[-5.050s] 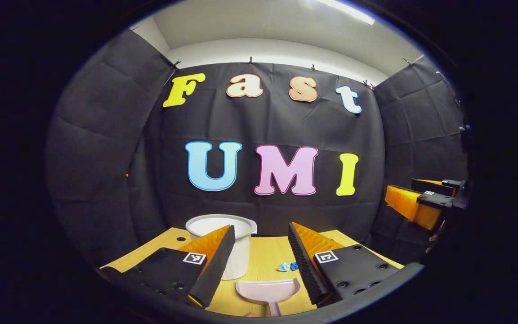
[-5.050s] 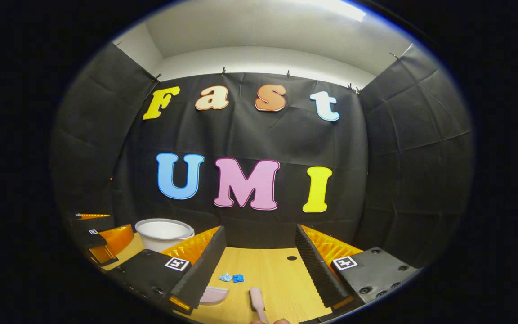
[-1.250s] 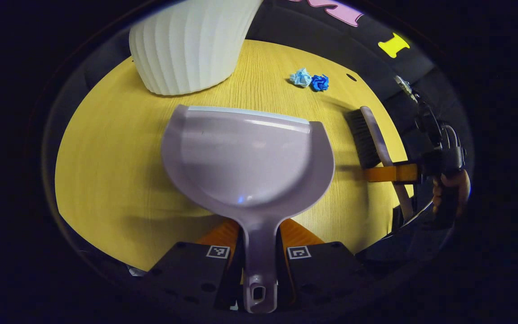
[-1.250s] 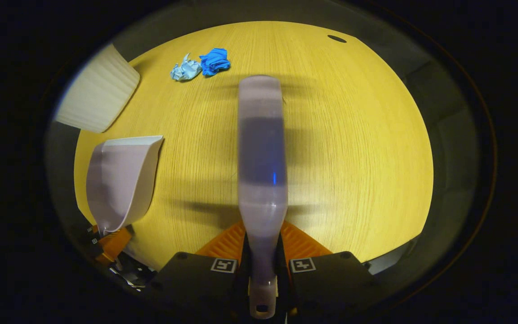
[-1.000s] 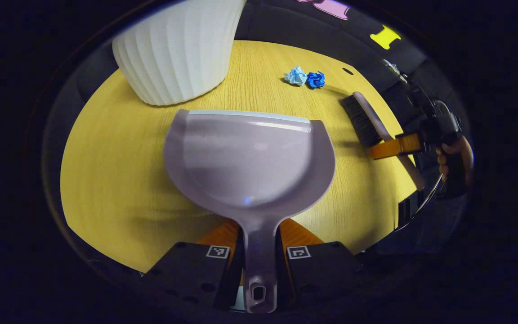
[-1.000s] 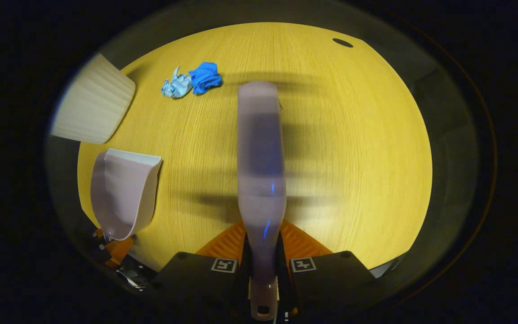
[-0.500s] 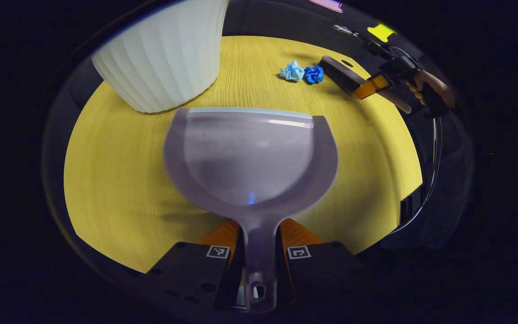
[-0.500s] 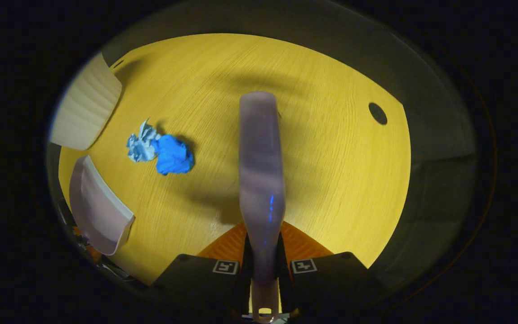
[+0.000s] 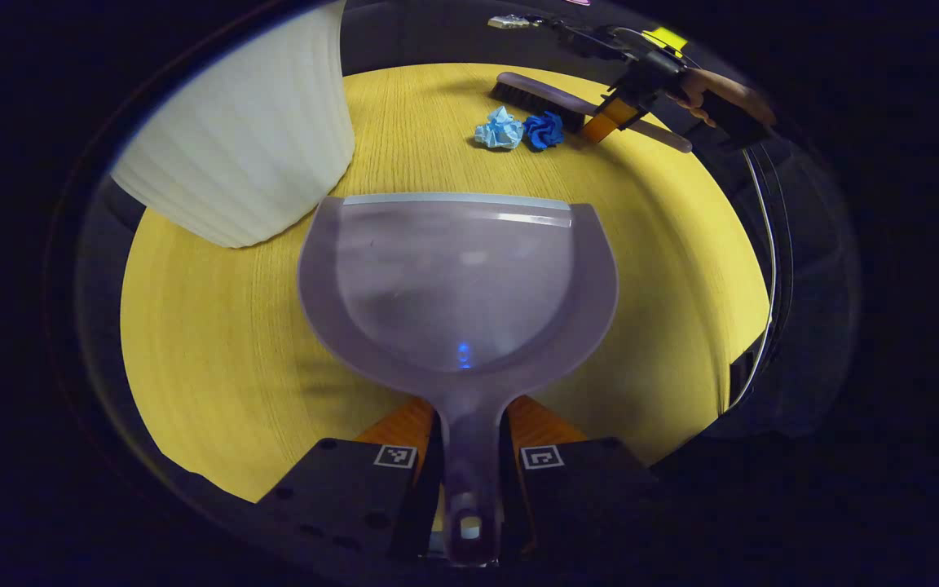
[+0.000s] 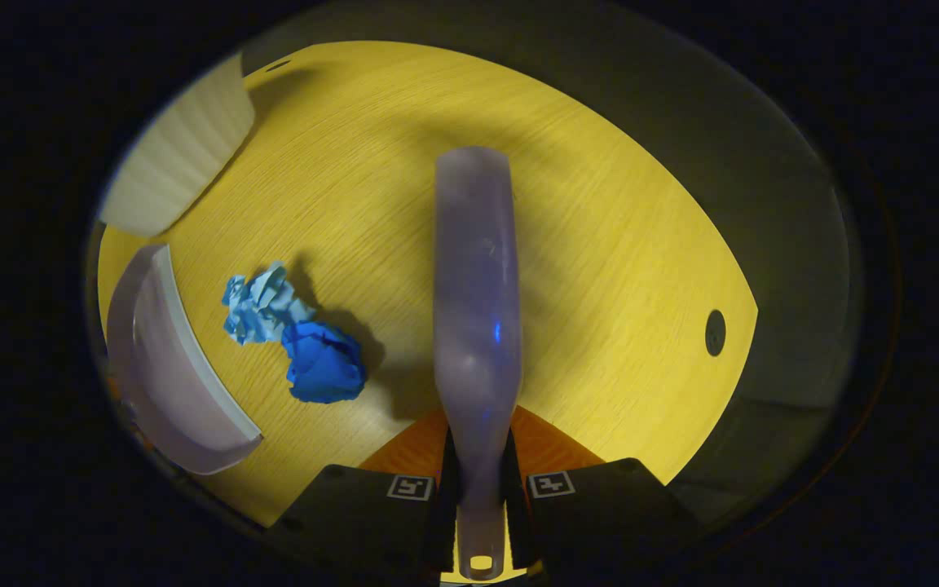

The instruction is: Pick up the small broom and dustpan from the desktop, sweep the trash into the dustpan with the broom, and then empty the trash into the garbage bin.

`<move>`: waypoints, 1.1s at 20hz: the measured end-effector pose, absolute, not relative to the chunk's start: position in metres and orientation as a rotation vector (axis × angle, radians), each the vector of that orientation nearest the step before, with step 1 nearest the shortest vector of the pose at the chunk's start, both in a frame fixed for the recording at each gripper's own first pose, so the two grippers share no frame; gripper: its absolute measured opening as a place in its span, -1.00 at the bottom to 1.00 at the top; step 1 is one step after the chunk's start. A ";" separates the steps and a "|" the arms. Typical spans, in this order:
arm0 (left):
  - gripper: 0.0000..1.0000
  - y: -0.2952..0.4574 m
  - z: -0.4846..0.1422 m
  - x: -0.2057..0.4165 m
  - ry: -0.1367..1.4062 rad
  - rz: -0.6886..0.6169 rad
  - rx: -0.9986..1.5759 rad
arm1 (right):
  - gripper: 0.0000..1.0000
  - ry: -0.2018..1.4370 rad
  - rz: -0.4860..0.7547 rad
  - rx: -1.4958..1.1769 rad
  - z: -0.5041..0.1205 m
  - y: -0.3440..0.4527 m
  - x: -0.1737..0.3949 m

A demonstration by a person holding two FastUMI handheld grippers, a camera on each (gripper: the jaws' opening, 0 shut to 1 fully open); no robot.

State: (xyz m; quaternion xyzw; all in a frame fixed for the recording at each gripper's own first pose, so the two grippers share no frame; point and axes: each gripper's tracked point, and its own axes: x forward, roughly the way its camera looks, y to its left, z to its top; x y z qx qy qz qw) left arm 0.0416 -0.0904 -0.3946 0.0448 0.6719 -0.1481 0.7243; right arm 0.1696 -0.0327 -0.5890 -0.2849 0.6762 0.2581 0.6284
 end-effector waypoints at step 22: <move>-0.40 -0.098 -0.375 0.040 1.396 -0.408 0.041 | -0.43 1.629 0.845 -0.726 -0.571 -0.040 0.108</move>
